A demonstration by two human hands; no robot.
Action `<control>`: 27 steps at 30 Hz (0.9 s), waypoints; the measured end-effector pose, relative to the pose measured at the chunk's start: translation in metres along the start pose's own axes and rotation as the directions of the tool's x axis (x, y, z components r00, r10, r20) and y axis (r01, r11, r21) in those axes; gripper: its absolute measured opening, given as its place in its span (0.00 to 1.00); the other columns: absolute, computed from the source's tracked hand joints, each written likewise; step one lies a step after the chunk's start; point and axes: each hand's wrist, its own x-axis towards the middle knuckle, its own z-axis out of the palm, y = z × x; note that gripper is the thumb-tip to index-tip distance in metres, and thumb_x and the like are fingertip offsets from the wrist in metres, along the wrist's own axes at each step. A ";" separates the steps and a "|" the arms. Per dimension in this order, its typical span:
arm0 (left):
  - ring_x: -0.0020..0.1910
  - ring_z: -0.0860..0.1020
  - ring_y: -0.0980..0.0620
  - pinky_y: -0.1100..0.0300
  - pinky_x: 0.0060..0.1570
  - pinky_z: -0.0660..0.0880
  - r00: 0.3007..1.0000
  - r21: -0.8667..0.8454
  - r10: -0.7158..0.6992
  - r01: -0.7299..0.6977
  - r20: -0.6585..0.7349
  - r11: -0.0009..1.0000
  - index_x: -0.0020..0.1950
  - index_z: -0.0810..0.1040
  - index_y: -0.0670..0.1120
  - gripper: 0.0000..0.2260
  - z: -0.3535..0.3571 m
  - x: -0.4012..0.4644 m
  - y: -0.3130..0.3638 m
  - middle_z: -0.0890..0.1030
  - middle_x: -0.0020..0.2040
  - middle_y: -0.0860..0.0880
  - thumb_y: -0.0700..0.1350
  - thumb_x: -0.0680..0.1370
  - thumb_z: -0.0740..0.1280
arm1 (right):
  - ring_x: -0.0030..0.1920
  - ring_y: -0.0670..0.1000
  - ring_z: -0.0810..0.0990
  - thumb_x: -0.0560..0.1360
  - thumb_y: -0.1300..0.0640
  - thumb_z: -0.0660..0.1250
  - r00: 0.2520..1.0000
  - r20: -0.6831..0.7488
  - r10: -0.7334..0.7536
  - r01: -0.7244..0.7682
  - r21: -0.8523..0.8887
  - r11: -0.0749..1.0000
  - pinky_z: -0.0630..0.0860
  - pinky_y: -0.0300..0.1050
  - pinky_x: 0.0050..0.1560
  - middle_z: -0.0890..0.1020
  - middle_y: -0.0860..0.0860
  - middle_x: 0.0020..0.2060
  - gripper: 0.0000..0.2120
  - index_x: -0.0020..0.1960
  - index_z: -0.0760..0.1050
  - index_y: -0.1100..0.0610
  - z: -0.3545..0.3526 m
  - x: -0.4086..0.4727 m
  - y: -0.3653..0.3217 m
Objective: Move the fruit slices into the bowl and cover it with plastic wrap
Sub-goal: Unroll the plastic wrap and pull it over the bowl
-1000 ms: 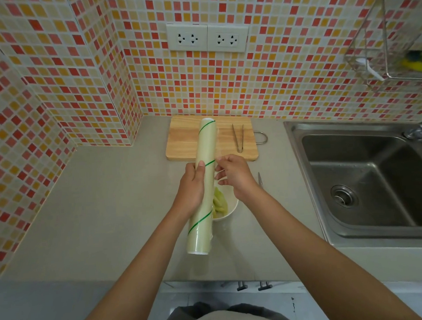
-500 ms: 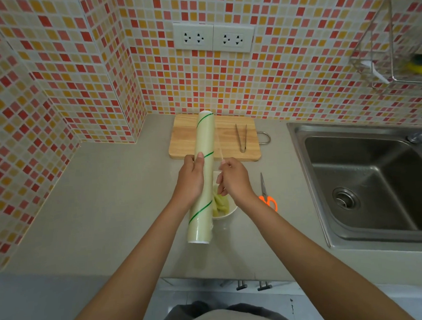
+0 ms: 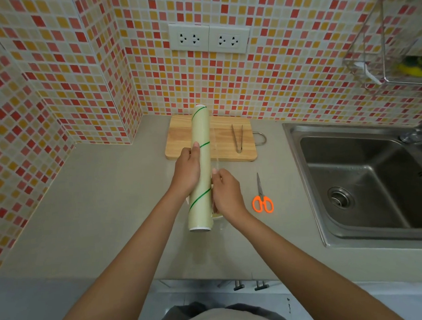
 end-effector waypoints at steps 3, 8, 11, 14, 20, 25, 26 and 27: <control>0.38 0.74 0.53 0.60 0.36 0.68 0.999 -0.015 -0.020 0.020 0.027 1.000 0.51 0.72 0.42 0.24 -0.004 0.003 0.003 0.74 0.40 0.51 0.63 0.78 0.58 | 0.33 0.54 0.75 0.82 0.54 0.53 0.995 -0.062 -0.079 0.074 -0.082 0.994 0.74 0.46 0.37 0.74 0.53 0.33 0.16 0.42 0.71 0.61 -0.002 0.002 0.008; 0.39 0.76 0.49 0.55 0.41 0.73 0.996 -0.111 -0.068 0.074 0.054 0.991 0.46 0.75 0.43 0.20 -0.010 0.009 0.001 0.77 0.40 0.48 0.61 0.77 0.62 | 0.29 0.45 0.68 0.82 0.55 0.55 0.990 -0.038 -0.138 0.138 -0.006 0.990 0.64 0.34 0.31 0.69 0.47 0.27 0.14 0.39 0.69 0.58 -0.011 0.008 0.016; 0.39 0.77 0.47 0.54 0.42 0.73 0.995 -0.083 -0.081 0.086 0.061 0.993 0.45 0.76 0.42 0.22 -0.009 0.009 -0.004 0.78 0.41 0.45 0.62 0.77 0.61 | 0.21 0.49 0.67 0.81 0.50 0.55 0.996 0.083 0.031 -0.050 0.244 0.969 0.64 0.39 0.22 0.68 0.51 0.22 0.17 0.37 0.70 0.57 -0.016 0.011 0.013; 0.38 0.79 0.46 0.51 0.42 0.75 0.996 -0.060 -0.044 0.049 0.078 0.997 0.44 0.78 0.39 0.23 -0.004 0.002 -0.004 0.80 0.40 0.42 0.60 0.77 0.62 | 0.18 0.51 0.70 0.78 0.38 0.54 0.974 0.176 0.144 -0.189 0.278 0.942 0.66 0.36 0.20 0.72 0.53 0.22 0.25 0.41 0.73 0.59 -0.020 0.019 -0.006; 0.37 0.81 0.45 0.50 0.41 0.77 0.994 -0.068 0.013 -0.005 0.113 0.998 0.45 0.79 0.36 0.24 0.004 -0.006 -0.010 0.83 0.40 0.39 0.59 0.77 0.62 | 0.28 0.56 0.73 0.82 0.52 0.54 0.995 -0.101 0.010 0.001 0.111 0.994 0.73 0.49 0.25 0.73 0.55 0.29 0.18 0.35 0.66 0.57 -0.012 0.048 -0.020; 0.34 0.77 0.47 0.53 0.40 0.73 0.976 -0.218 -0.141 0.176 0.169 0.960 0.44 0.77 0.42 0.17 0.001 -0.004 -0.012 0.78 0.36 0.45 0.56 0.79 0.60 | 0.35 0.53 0.71 0.83 0.56 0.51 0.979 -0.182 -0.088 0.075 -0.076 0.994 0.64 0.46 0.36 0.74 0.54 0.33 0.16 0.41 0.69 0.61 -0.010 0.049 -0.012; 0.34 0.78 0.47 0.53 0.39 0.74 0.970 -0.214 -0.145 0.187 0.195 0.959 0.46 0.78 0.43 0.18 0.002 -0.004 -0.013 0.79 0.37 0.46 0.58 0.78 0.62 | 0.36 0.53 0.71 0.83 0.56 0.51 0.980 -0.176 -0.091 0.077 -0.086 0.993 0.65 0.46 0.37 0.75 0.55 0.35 0.16 0.42 0.70 0.62 -0.008 0.048 -0.010; 0.34 0.79 0.48 0.54 0.38 0.76 0.966 -0.203 -0.146 0.190 0.213 0.961 0.47 0.79 0.43 0.19 0.003 -0.005 -0.015 0.80 0.37 0.46 0.59 0.75 0.66 | 0.36 0.53 0.72 0.83 0.56 0.50 0.981 -0.169 -0.092 0.077 -0.094 0.993 0.66 0.46 0.37 0.75 0.55 0.35 0.16 0.41 0.69 0.61 -0.008 0.047 -0.009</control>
